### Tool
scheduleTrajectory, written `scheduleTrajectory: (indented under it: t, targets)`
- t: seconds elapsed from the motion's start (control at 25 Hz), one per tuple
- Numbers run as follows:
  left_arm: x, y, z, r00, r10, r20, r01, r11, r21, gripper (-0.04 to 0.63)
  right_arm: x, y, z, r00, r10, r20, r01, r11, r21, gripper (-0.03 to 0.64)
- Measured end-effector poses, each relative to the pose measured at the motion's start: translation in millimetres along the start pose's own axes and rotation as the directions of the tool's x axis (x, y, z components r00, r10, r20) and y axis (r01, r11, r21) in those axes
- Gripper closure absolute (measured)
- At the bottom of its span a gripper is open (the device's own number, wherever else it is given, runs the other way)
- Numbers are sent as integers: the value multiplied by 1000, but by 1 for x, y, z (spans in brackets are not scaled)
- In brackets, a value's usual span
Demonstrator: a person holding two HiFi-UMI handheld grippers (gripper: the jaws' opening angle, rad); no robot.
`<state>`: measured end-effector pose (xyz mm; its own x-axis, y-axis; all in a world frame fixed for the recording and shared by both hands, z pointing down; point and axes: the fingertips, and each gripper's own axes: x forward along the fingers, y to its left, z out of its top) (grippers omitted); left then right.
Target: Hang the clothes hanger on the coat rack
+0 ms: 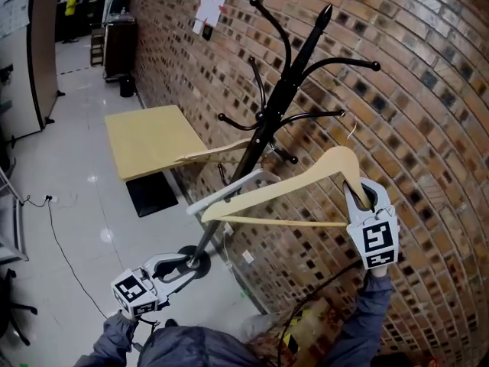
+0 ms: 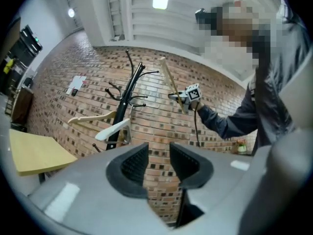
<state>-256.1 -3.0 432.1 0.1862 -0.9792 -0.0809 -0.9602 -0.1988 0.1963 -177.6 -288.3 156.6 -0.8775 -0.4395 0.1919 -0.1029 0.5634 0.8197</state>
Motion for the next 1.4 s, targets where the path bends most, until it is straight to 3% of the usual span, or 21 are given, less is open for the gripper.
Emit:
scheduleTrajectory:
  t: [0.16, 0.4, 0.56, 0.76, 0.88, 1.04, 1.2, 1.4]
  targets:
    - [32, -17, 52, 995, -96, 37, 93, 992, 83, 453, 15, -46, 22, 999, -32, 22, 32, 999, 0, 574]
    - [65, -41, 118, 982, -180, 55, 160, 954, 255, 453, 32, -110, 34, 995, -74, 66, 69, 994, 80, 574]
    - [81, -49, 153, 975, -212, 71, 183, 939, 292, 453, 39, -140, 25, 996, -74, 59, 65, 987, 144, 574]
    - [103, -61, 184, 967, -248, 55, 212, 908, 361, 453, 58, -141, 11, 999, -27, 43, 20, 988, 154, 574]
    - [114, -75, 192, 964, -264, 37, 227, 884, 408, 453, 74, -135, 12, 999, 0, 50, -7, 987, 158, 574]
    - [122, -89, 187, 954, -298, 30, 259, 873, 414, 454, 101, -122, 21, 997, 38, 61, -47, 987, 152, 574]
    - [124, -88, 167, 953, -303, 18, 268, 870, 414, 456, 135, -100, 23, 995, 88, 51, -94, 987, 127, 574]
    - [116, -82, 148, 962, -272, 13, 246, 889, 387, 465, 169, -70, 23, 987, 147, 60, -153, 983, 104, 574]
